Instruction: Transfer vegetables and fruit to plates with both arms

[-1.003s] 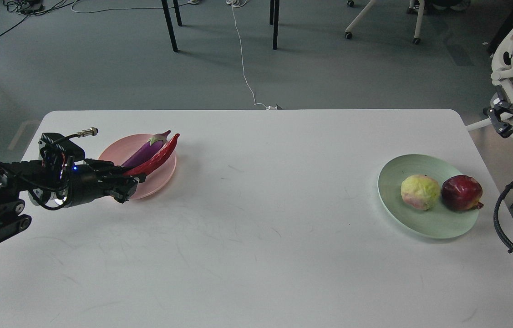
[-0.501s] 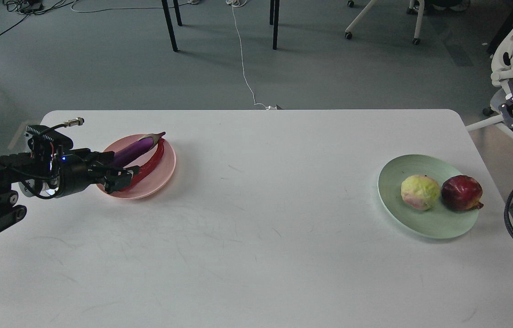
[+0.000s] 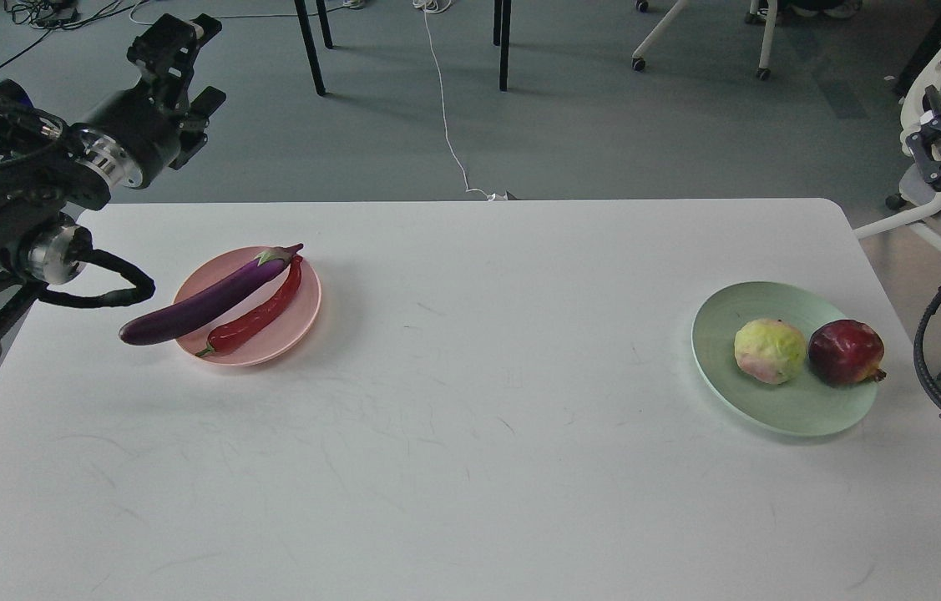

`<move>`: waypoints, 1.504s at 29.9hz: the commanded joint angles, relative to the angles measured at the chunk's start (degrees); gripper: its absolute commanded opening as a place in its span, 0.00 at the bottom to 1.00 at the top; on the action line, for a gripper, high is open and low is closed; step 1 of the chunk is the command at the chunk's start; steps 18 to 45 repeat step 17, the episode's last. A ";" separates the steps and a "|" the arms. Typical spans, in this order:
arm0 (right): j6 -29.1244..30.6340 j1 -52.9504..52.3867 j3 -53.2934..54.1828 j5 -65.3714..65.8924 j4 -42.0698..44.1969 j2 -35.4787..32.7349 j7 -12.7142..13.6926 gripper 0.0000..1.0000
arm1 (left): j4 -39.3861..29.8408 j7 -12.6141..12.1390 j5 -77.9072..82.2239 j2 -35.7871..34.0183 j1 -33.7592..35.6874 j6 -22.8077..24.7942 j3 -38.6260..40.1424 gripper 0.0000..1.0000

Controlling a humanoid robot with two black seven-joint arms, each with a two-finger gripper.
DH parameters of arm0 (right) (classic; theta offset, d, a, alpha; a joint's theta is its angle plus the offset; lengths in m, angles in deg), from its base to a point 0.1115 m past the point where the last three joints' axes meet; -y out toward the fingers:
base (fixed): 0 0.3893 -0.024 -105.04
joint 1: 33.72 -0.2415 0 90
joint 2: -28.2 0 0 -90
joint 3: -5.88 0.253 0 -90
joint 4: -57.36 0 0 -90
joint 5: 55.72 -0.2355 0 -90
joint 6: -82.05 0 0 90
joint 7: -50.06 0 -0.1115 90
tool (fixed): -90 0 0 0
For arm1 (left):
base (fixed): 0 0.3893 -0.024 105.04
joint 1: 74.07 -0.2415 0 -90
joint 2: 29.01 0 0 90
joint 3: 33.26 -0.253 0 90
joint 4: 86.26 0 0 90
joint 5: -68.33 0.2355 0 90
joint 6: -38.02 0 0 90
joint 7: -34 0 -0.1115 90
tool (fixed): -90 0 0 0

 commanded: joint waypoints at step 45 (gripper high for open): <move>-0.65 -5.13 4.13 -0.15 13.07 15.40 6.02 0.99 | 19.56 -2.80 -25.55 13.48 -6.75 20.22 16.73 0.98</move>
